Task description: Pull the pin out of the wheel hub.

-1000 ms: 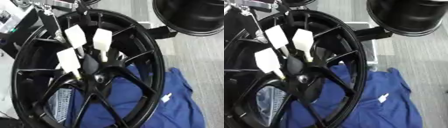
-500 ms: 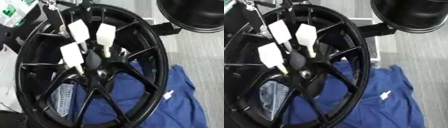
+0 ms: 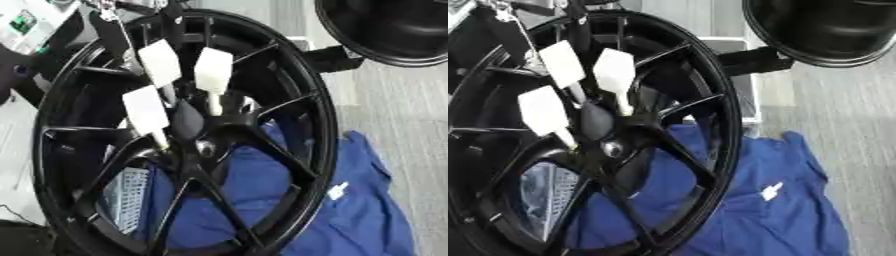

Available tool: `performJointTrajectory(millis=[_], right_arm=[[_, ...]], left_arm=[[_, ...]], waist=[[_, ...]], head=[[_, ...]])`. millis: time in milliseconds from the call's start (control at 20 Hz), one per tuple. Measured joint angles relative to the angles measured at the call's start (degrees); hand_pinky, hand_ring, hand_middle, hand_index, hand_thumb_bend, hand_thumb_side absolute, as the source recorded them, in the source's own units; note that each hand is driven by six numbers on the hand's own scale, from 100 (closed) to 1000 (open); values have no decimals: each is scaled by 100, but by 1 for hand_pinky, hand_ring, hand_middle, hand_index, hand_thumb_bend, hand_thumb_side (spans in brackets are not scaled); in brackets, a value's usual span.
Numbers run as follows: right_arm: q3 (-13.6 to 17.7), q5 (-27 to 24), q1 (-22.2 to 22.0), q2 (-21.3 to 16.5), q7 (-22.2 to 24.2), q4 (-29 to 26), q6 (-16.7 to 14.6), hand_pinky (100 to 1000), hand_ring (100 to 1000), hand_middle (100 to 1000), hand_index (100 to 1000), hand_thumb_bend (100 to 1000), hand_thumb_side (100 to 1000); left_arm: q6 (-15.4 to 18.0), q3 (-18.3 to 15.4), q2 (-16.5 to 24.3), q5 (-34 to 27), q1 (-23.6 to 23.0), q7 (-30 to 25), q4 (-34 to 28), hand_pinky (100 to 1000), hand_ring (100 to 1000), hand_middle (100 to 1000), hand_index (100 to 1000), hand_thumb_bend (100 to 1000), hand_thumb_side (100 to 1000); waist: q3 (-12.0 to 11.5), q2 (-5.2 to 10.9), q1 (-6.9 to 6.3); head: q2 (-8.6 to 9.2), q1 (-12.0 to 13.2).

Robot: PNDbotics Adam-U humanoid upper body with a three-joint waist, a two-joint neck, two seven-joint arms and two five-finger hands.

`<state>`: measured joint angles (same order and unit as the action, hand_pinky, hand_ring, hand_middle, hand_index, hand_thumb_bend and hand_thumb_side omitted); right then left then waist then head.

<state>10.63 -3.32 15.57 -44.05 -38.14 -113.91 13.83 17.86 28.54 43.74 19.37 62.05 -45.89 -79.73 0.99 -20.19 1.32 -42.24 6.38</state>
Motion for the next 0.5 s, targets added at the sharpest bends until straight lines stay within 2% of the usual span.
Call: performJointTrajectory(millis=[350, 450, 500], right_arm=[[29, 1, -7, 44, -24, 0, -20, 676, 630, 570, 755, 100, 446], [30, 1, -22, 45, -30, 0, -25, 676, 630, 570, 754, 100, 446], [30, 1, -28, 46, -35, 0, -29, 675, 629, 570, 754, 100, 447]], left_arm=[[-21, -12, -1, -68, 27, -21, -5, 715, 553, 446, 595, 551, 100], [-29, -8, -5, -67, 58, -29, -4, 718, 566, 467, 616, 569, 100], [-34, 3, -18, -62, 65, -34, -2, 737, 611, 527, 674, 614, 100]], waist=[[-12, 0, 7], [-19, 0, 11], [-19, 0, 12]], head=[[1, 19], [0, 46], [-1, 53]])
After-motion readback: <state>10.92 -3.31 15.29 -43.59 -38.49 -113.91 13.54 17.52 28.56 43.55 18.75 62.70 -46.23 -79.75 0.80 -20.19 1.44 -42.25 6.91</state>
